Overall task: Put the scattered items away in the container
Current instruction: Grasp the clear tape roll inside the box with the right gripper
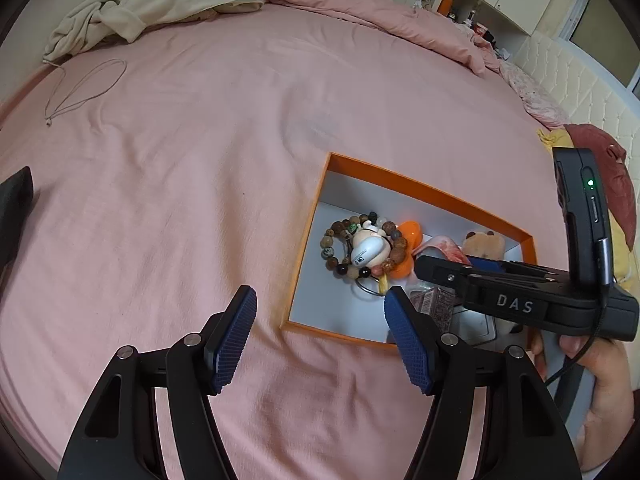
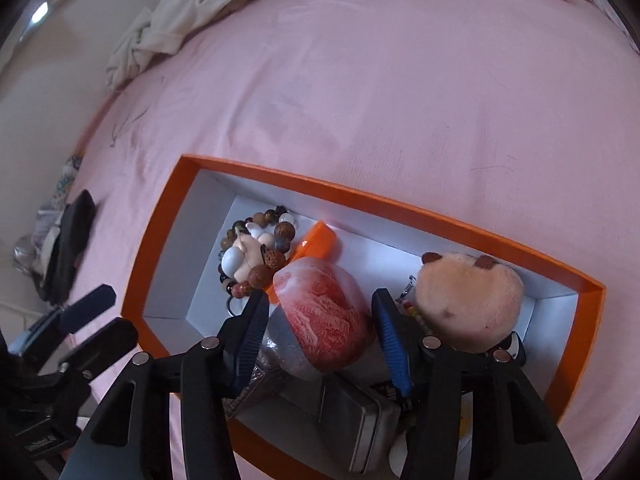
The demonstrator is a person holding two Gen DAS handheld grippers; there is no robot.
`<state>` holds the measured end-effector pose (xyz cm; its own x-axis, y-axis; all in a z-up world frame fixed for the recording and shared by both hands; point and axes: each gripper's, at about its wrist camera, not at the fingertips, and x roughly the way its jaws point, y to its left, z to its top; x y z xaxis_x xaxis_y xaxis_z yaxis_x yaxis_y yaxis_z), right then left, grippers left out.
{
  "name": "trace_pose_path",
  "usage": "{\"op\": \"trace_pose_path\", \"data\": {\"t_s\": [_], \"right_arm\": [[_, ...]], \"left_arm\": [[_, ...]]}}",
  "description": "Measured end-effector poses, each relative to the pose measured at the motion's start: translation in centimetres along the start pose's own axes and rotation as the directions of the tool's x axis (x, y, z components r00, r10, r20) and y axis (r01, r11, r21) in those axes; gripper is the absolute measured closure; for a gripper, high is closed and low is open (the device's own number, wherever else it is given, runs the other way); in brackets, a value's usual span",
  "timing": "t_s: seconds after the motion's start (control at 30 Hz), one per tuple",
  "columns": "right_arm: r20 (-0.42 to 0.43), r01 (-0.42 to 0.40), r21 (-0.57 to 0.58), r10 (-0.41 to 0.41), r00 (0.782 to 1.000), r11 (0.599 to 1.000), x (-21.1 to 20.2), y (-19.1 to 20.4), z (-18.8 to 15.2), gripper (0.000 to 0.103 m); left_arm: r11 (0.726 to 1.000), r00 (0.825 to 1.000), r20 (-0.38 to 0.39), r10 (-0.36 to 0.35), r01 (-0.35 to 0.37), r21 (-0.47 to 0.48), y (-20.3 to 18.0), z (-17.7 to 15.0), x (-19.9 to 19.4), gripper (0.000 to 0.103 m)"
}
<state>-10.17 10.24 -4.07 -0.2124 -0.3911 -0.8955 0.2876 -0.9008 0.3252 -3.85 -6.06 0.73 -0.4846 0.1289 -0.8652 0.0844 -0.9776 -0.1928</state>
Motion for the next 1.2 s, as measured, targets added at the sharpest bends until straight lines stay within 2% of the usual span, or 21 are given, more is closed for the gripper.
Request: {"op": "trace_pose_path", "data": {"t_s": [0.1,0.2,0.23,0.3,0.4,0.47,0.5,0.53,0.6,0.67,0.7,0.8,0.87,0.97,1.03,1.07,1.1,1.13,1.17,1.2], "right_arm": [[0.056,-0.017,0.011,0.017,0.998,1.000,-1.0,-0.1,0.1,0.068],[0.085,-0.084,0.053,0.080,0.993,0.995,-2.3,-0.8,-0.2,0.072],[0.076,-0.081,0.054,0.076,0.994,0.995,-2.3,-1.0,-0.3,0.073],[0.073,-0.064,0.048,0.061,0.995,0.997,-2.0,-1.1,-0.5,0.073],[0.073,-0.105,0.114,0.097,0.993,0.988,-1.8,-2.1,-0.4,0.073],[0.061,-0.207,0.243,0.198,0.978,0.948,-1.5,-3.8,-0.8,0.068],[0.032,-0.257,0.303,0.260,0.965,0.918,-0.8,-4.7,-1.2,0.060],[0.012,-0.269,0.314,0.279,0.960,0.911,-0.3,-4.8,-1.4,0.058],[0.020,-0.236,0.262,0.239,0.971,0.936,-0.9,-4.1,-1.5,0.060],[0.052,-0.204,0.257,0.197,0.979,0.945,-1.7,-3.6,-1.3,0.067],[0.077,-0.211,0.273,0.198,0.977,0.939,-2.1,-3.8,-1.4,0.070],[0.132,-0.312,0.312,0.284,0.950,0.897,-3.1,-4.5,-1.5,0.073],[0.131,-0.304,0.311,0.276,0.952,0.900,-3.4,-4.6,-1.5,0.074],[0.130,-0.331,0.357,0.304,0.944,0.874,-3.7,-5.3,-2.1,0.076],[0.109,-0.196,0.285,0.171,0.979,0.938,-4.5,-4.2,-1.9,0.078],[0.118,-0.183,0.262,0.157,0.980,0.948,-4.9,-3.8,-1.9,0.078],[0.128,-0.300,0.306,0.273,0.953,0.904,-4.7,-4.3,-2.1,0.078],[0.126,-0.356,0.345,0.333,0.934,0.868,-4.4,-4.9,-2.3,0.089],[0.107,-0.243,0.303,0.220,0.970,0.922,-4.9,-4.8,-2.2,0.102],[0.124,-0.118,0.236,0.090,0.988,0.965,-5.6,-4.0,-2.2,0.101]], "left_arm": [[1.000,1.000,0.001,-0.003,0.003,0.009,-0.3,-0.1,-0.1,0.036],[1.000,1.000,-0.001,-0.004,0.004,0.022,-0.5,-0.2,-0.1,0.036],[1.000,1.000,-0.003,0.001,-0.001,0.029,-0.6,-0.2,-0.1,0.036],[0.999,1.000,-0.006,0.007,-0.007,0.043,-0.8,-0.3,-0.1,0.036],[0.999,1.000,-0.008,0.010,-0.010,0.052,-1.0,-0.4,-0.2,0.036],[0.998,1.000,-0.007,0.014,-0.014,0.055,-1.1,-0.5,-0.2,0.036],[0.998,1.000,-0.007,0.014,-0.014,0.058,-1.1,-0.5,-0.3,0.036],[0.998,1.000,-0.006,0.016,-0.015,0.060,-1.2,-0.5,-0.3,0.036],[0.998,1.000,-0.010,0.022,-0.021,0.067,-1.2,-0.4,-0.1,0.036],[0.997,0.999,-0.014,0.028,-0.027,0.072,-1.2,-0.4,0.0,0.036],[0.997,0.999,-0.015,0.031,-0.029,0.073,-1.2,-0.5,0.0,0.036],[0.997,0.999,-0.013,0.035,-0.034,0.074,-1.1,-0.5,0.0,0.036],[0.997,0.999,-0.016,0.034,-0.033,0.074,-1.2,-0.5,0.2,0.036],[0.996,0.999,-0.021,0.034,-0.032,0.082,-1.3,-0.6,0.3,0.036],[0.996,0.999,-0.019,0.037,-0.035,0.087,-1.3,-0.6,0.2,0.036],[0.995,0.999,-0.019,0.035,-0.033,0.089,-1.3,-0.6,0.3,0.036],[0.996,0.999,-0.021,0.032,-0.030,0.088,-1.3,-0.6,0.3,0.036],[0.996,0.999,-0.022,0.030,-0.028,0.086,-1.2,-0.6,0.3,0.036],[0.996,0.999,-0.025,0.029,-0.027,0.085,-1.2,-0.6,0.4,0.036],[0.996,0.999,-0.026,0.030,-0.028,0.085,-1.2,-0.6,0.4,0.036]]}}
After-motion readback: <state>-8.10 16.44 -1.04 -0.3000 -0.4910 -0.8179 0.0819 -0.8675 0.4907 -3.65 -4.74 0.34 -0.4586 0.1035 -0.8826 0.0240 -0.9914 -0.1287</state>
